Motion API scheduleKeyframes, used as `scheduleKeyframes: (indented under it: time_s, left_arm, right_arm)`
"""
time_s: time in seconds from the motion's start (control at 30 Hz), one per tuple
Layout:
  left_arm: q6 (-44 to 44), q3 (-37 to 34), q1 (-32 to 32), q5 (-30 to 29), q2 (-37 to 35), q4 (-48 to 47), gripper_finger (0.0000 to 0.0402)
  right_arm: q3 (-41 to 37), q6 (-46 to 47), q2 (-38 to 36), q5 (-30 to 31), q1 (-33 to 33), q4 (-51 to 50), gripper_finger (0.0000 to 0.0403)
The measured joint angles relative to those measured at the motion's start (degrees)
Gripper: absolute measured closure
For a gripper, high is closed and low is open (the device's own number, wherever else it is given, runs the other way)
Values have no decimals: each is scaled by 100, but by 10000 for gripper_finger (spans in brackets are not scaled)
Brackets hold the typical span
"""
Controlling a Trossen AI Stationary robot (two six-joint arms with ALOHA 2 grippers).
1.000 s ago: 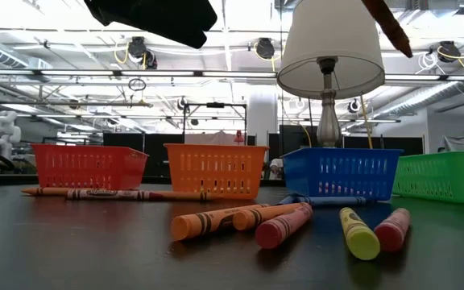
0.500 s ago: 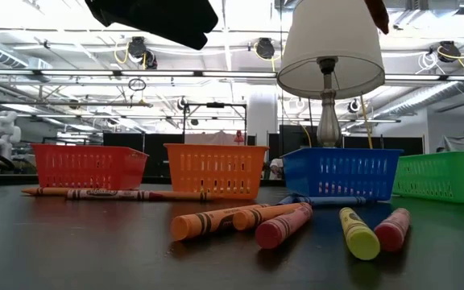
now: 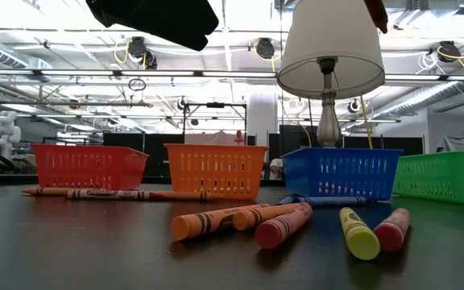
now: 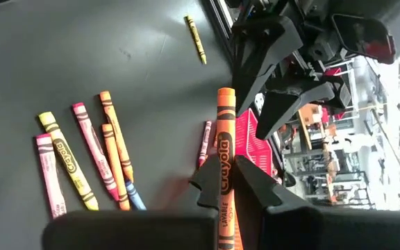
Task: Sort crayons
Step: Put the orange crayon into the green bin
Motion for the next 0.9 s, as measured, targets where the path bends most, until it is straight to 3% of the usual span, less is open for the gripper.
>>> scheduleKeyframes:
  time_s: [0.17, 0.5, 0.9]
  left_arm:
    - [-2, 0, 0, 0, 0, -2, 206]
    - [-4, 0, 0, 0, 0, 0, 206]
    - [-9, 0, 0, -1, 0, 0, 206]
  right_arm:
    - [0, 498, 0, -22, 0, 0, 398]
    - [2, 2489, 4, -879, -152, -1, 398]
    - [2, 3754, 4, -902, -410, -2, 398]
